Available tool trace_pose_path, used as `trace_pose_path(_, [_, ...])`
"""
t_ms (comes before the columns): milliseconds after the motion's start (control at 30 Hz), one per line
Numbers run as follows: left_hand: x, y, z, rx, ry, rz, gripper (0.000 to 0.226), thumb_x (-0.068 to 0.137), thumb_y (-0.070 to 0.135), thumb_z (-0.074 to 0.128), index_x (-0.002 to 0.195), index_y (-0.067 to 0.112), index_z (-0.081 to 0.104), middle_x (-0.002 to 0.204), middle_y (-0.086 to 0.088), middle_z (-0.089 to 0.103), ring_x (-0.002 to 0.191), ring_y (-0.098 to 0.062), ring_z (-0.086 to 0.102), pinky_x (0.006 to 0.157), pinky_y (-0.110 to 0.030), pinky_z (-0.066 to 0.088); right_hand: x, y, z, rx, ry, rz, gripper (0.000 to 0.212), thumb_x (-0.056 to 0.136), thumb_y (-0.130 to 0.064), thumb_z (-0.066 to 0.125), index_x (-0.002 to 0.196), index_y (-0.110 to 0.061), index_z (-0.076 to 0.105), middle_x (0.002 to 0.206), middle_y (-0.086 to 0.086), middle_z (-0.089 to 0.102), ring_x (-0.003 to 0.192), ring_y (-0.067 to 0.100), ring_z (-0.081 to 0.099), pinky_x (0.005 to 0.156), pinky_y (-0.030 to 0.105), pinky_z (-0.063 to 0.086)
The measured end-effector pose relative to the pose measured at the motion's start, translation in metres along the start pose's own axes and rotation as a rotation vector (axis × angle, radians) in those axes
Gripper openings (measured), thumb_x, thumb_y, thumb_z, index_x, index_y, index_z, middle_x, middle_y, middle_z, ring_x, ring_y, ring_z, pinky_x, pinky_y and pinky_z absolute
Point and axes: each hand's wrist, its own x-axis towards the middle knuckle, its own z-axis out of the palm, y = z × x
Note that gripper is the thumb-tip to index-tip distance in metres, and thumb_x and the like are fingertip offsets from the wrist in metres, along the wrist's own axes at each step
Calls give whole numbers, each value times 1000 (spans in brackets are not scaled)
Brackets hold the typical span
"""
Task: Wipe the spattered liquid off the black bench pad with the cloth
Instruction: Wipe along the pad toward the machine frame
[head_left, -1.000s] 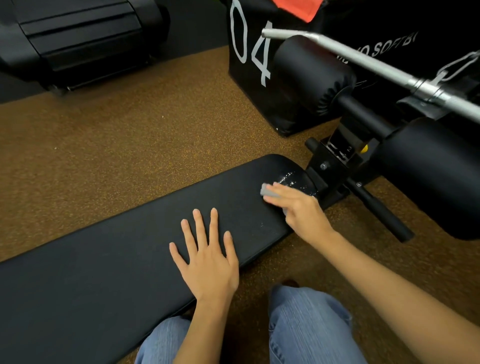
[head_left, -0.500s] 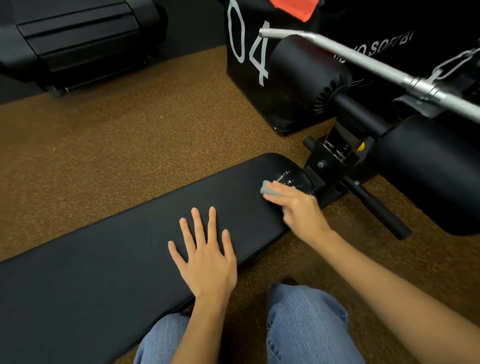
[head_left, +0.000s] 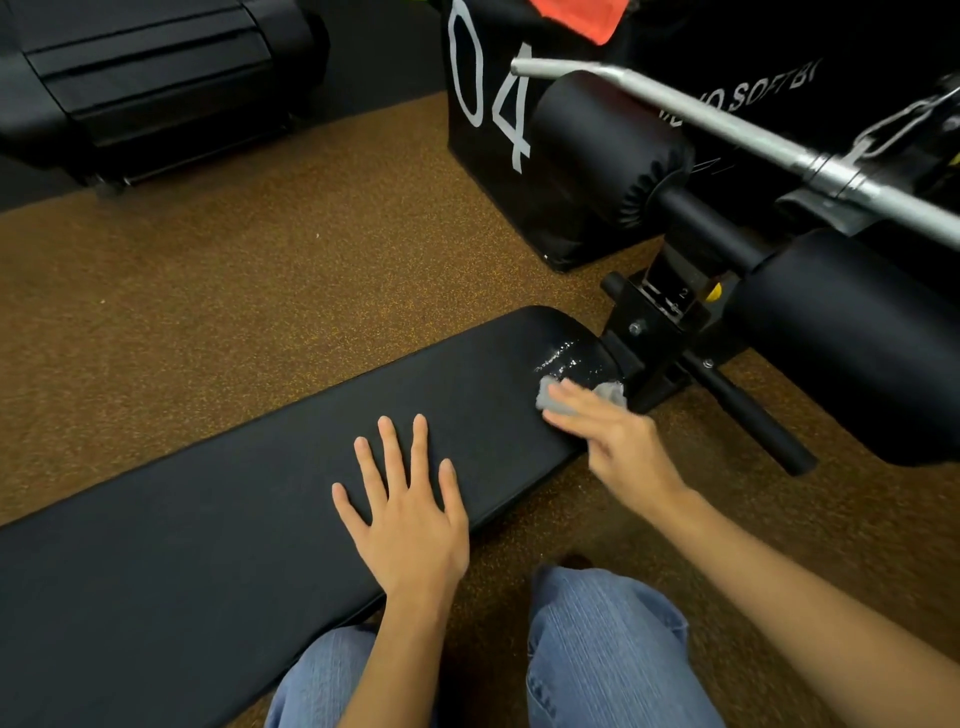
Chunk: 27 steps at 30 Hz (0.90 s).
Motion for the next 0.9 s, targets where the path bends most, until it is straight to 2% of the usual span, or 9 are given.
trace_pose_path(67, [0,0,0,0,2,-1,57,101,53,9,155,45,-6,167,10,-11,154,-18,-14,122,-52,-5,-21,-1,1,19,-103,-142,60,72,27,59,121,-6,63,137,6,53,134,18,45,113,34,34])
trace_pose_path(133, [0,0,0,-7,1,0,57,101,53,9,155,45,-5,166,11,-11,154,-18,-15,122,-52,-5,-27,9,-12,0,-118,-190,62,68,26,63,121,-7,64,137,6,53,131,19,47,113,28,33])
trace_pose_path(233, [0,0,1,0,0,-2,56,102,52,10,155,45,-5,166,11,-11,154,-18,-15,122,-52,-5,-7,28,-28,-24,33,-46,52,75,23,58,119,-4,64,134,6,52,129,21,49,113,17,27])
trace_pose_path(300, [0,1,1,-2,2,-4,56,102,52,10,155,45,-5,166,10,-11,154,-18,-14,122,-52,-5,10,27,-24,-19,152,113,46,80,21,54,118,-3,65,134,7,54,130,22,49,114,22,29])
trace_pose_path(367, [-1,1,0,-11,4,-8,56,102,52,11,155,45,-5,166,10,-11,154,-18,-14,122,-52,-5,14,14,-13,3,152,143,46,81,21,53,118,-4,65,134,8,56,132,20,47,114,31,32])
trace_pose_path(533, [0,1,1,-10,7,-3,54,103,51,8,155,45,-7,166,10,-12,154,-18,-15,122,-52,-5,-26,16,-13,-14,-50,-130,57,74,24,59,122,-7,63,139,8,52,133,20,45,113,34,34])
trace_pose_path(733, [0,1,3,-3,6,-9,57,101,52,8,155,45,-9,166,10,-14,153,-18,-17,122,-53,-5,13,24,-18,28,228,235,47,82,21,52,120,-3,63,136,3,52,133,19,45,114,26,30])
trace_pose_path(833, [0,2,3,-9,2,-10,57,101,53,9,155,45,-9,166,11,-14,153,-18,-18,123,-53,-5,-1,5,-4,13,98,71,50,77,22,55,119,-5,64,134,-3,49,132,17,45,113,15,25])
trace_pose_path(900, [0,1,3,-9,3,-9,56,101,53,8,155,46,-9,166,11,-14,153,-18,-18,123,-53,-6,-21,6,-5,-18,-36,-92,50,76,18,56,120,-6,64,137,3,50,133,18,45,114,19,27])
